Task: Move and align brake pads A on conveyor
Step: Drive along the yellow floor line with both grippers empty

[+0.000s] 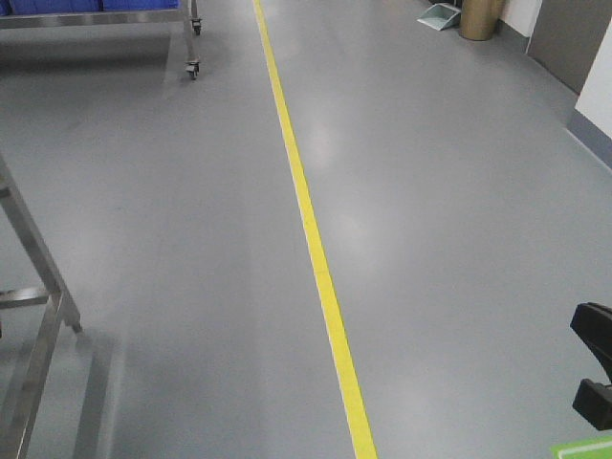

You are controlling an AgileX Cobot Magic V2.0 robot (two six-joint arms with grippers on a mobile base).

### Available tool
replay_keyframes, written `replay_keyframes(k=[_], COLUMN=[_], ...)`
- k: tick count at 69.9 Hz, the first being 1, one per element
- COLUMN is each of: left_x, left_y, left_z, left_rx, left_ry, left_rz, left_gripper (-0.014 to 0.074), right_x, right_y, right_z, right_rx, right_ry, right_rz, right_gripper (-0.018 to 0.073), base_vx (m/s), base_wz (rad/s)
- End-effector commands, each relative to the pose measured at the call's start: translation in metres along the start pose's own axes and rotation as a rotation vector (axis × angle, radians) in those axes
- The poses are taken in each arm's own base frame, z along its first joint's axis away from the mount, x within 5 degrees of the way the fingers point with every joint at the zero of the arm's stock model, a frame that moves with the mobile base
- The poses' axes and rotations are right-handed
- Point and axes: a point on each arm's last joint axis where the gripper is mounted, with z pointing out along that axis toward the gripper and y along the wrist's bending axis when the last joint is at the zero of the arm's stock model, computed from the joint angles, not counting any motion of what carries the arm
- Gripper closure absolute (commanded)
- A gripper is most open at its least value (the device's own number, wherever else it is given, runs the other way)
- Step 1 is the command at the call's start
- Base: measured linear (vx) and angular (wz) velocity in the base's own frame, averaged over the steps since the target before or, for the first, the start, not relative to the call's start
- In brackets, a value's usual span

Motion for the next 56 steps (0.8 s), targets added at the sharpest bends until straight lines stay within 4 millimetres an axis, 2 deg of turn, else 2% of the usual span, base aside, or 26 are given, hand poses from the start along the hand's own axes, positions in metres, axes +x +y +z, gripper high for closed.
replay_keyframes(k=[1,56], left_x=[-0.0119,-0.0119], left_y=[-0.0034,-0.0034], left_z=[-0.0039,-0.0039], left_rx=[0.023,0.023], left_ry=[-0.083,-0.083], left_rz=[0.001,0.001], left_gripper=[0.0603,0.0603], right_x=[-0.0145,-0.0145], right_y=[0.0024,0.0024], right_z=[-0.002,-0.002], right_rx=[-0.012,-0.012], right_ry=[-0.088,-0.088], right_rz=[-0.011,-0.011], right_gripper=[0.0568,0.0568], base_vx=[0.54,0.5], base_wz=[0.01,0.09])
